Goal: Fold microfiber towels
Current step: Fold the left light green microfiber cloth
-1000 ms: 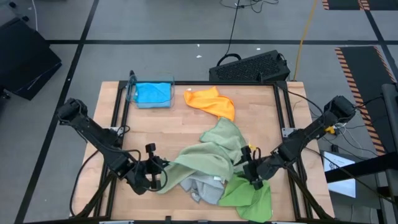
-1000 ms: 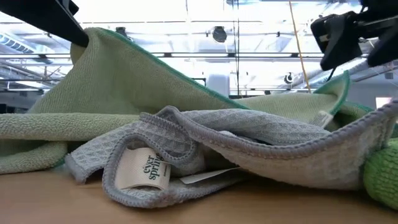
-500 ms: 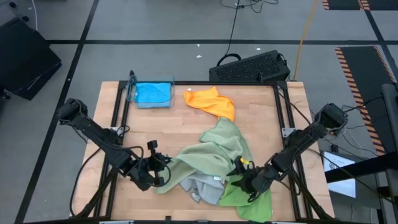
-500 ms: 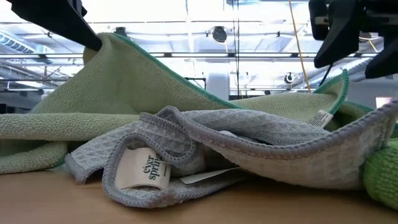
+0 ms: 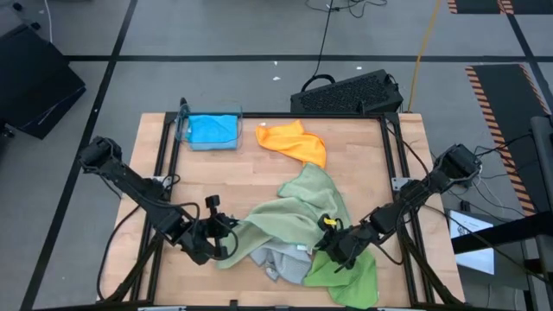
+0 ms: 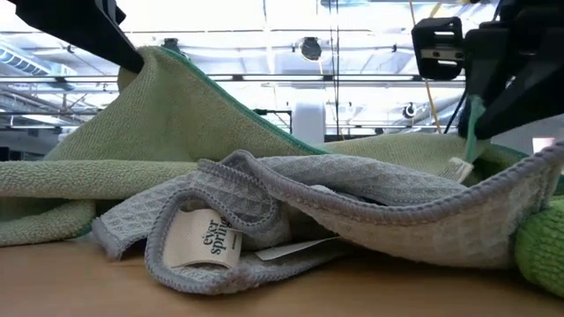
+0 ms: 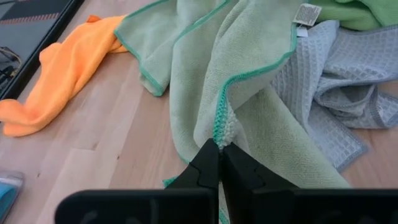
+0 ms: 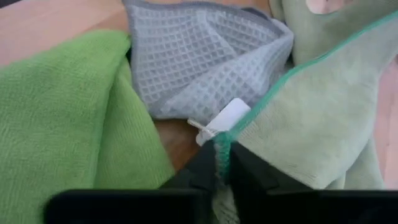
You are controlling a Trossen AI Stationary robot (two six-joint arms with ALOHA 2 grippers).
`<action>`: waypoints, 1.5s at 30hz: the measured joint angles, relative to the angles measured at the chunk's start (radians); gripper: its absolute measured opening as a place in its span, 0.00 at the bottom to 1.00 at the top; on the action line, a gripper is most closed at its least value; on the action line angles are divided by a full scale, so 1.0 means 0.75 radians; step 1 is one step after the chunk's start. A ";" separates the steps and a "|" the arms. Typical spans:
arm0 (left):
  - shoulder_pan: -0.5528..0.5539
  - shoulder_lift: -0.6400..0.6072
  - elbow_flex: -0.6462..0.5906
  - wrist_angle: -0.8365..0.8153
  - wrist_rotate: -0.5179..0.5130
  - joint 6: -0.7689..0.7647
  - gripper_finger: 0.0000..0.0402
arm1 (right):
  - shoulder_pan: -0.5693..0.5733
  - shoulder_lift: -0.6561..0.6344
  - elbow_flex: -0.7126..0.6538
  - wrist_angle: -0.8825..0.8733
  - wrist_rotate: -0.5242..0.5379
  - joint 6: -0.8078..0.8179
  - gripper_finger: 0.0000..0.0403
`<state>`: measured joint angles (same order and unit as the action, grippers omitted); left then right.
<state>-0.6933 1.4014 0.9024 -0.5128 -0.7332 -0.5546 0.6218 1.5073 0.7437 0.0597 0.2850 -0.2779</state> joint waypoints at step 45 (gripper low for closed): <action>-0.283 -0.015 1.197 -0.671 0.198 0.259 0.01 | 0.119 -0.340 1.053 -0.644 0.707 -0.050 0.01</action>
<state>-0.9057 1.3901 1.8000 -1.0161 -0.5848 -0.3603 0.7113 1.2525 1.5333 -0.4234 0.8152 -0.3156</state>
